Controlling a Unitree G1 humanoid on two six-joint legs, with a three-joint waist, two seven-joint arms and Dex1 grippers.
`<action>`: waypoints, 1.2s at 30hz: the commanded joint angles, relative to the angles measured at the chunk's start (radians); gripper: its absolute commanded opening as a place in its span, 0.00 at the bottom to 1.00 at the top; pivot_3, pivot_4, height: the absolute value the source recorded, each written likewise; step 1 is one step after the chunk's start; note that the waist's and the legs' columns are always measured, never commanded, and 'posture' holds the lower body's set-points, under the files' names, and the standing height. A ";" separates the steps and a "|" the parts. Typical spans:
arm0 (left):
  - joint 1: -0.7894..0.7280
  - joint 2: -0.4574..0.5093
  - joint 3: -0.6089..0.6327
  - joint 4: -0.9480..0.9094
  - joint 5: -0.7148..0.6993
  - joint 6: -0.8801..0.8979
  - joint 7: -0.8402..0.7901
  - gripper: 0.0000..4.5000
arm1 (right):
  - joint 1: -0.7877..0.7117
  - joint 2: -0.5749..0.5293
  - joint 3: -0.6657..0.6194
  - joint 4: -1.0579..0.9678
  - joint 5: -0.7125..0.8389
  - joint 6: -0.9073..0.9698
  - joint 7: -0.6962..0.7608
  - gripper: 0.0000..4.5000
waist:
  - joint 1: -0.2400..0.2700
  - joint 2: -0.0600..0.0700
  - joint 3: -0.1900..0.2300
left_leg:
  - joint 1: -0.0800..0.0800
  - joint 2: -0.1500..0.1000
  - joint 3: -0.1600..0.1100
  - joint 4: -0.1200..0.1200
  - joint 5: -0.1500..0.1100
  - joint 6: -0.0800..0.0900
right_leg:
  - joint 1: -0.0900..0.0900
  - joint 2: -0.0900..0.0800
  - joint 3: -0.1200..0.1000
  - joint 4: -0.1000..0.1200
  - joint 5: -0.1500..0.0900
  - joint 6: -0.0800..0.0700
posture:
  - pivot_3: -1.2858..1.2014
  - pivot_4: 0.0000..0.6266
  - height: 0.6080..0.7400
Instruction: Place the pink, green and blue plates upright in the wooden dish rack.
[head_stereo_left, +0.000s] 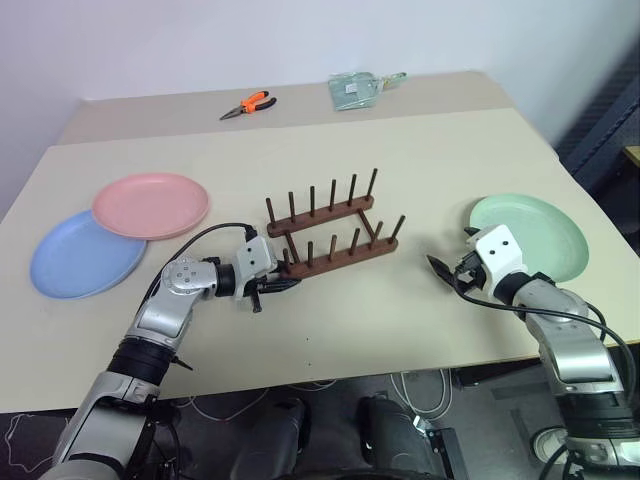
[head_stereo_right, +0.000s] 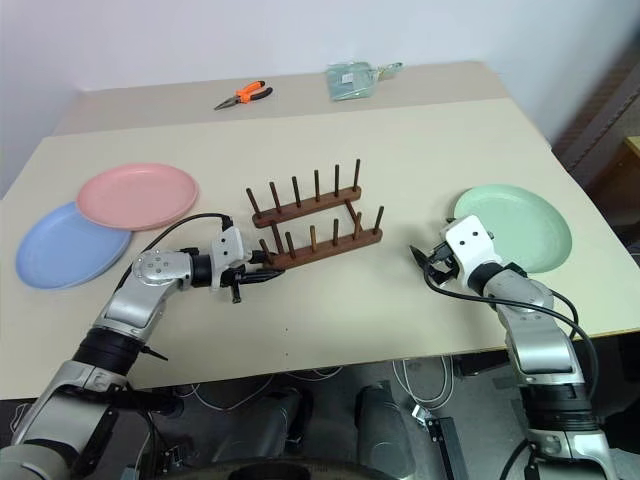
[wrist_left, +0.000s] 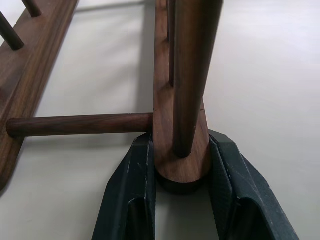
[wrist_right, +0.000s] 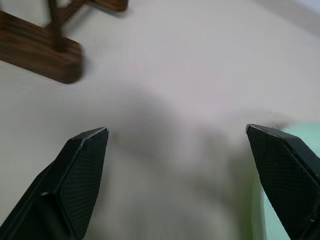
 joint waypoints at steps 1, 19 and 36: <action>0.000 -0.002 -0.045 -0.024 -0.013 0.015 -0.081 0.17 | 0.028 -0.042 -0.055 -0.061 0.022 0.000 0.021 1.00 | 0.002 0.000 0.000 | 0.000 0.000 0.000 0.000 0.000 0.000 | 0.000 0.000 0.000 0.000 0.000 0.000 | 0.52 0.24 1.00; 0.297 0.138 0.077 -0.384 -0.177 0.371 0.004 0.22 | 0.170 -0.088 0.004 -0.292 0.200 0.158 0.248 0.04 | -0.023 0.001 -0.001 | 0.001 0.003 0.000 -0.001 -0.001 0.000 | 0.000 0.001 0.001 0.000 -0.001 -0.001 | 0.52 0.24 1.00; 0.132 -0.191 0.056 -0.095 0.014 0.275 0.486 0.13 | -0.137 0.140 0.232 0.034 -0.048 0.080 -0.018 0.00 | 0.000 -0.002 -0.004 | 0.002 0.002 0.000 0.002 0.000 0.000 | 0.003 0.000 -0.002 -0.001 0.000 0.000 | 0.52 0.24 1.00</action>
